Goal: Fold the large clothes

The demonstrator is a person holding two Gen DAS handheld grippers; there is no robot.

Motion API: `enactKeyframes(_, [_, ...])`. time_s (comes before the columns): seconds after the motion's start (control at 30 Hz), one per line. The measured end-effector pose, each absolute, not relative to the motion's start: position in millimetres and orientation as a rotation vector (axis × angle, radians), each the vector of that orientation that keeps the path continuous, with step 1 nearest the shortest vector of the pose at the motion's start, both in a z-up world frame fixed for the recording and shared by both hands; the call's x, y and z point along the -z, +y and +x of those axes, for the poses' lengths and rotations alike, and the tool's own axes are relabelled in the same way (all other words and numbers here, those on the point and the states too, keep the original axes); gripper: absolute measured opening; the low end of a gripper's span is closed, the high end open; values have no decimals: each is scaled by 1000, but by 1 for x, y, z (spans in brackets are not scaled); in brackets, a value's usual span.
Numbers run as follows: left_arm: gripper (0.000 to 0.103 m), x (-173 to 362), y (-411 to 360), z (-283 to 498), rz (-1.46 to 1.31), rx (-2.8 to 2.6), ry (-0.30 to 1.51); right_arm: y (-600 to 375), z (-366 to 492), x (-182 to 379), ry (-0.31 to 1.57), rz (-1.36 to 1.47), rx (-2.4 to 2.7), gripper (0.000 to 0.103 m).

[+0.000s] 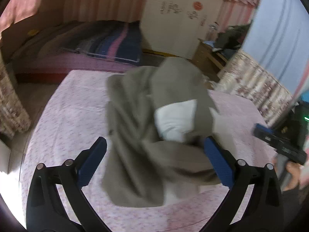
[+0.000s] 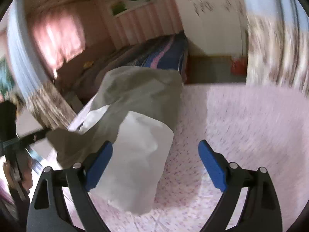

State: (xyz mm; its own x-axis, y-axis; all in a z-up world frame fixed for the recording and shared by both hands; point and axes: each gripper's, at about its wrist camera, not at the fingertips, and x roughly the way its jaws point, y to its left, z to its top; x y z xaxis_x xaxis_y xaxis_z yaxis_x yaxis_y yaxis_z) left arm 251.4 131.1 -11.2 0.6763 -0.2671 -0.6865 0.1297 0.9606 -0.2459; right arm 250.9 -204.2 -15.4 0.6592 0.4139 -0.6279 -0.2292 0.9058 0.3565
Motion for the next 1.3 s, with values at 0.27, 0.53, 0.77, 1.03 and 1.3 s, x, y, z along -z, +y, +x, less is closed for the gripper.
enactKeyframes(0.27, [100, 41, 82, 269, -98, 269, 867, -194, 301, 86, 941, 516, -436, 81])
enactKeyframes(0.53, [31, 84, 80, 270, 52, 235, 932, -132, 287, 63, 829, 236, -490, 35])
enactKeyframes(0.77, [27, 60, 164, 219, -144, 162, 826, -38, 244, 15, 630, -190, -608, 32])
enactKeyframes(1.03, [41, 129, 202, 223, -323, 211, 936, -16, 266, 66, 702, -387, -595, 44])
enactKeyframes(1.3, [100, 84, 204, 203, -230, 98, 843, -61, 261, 48, 732, -146, -532, 81])
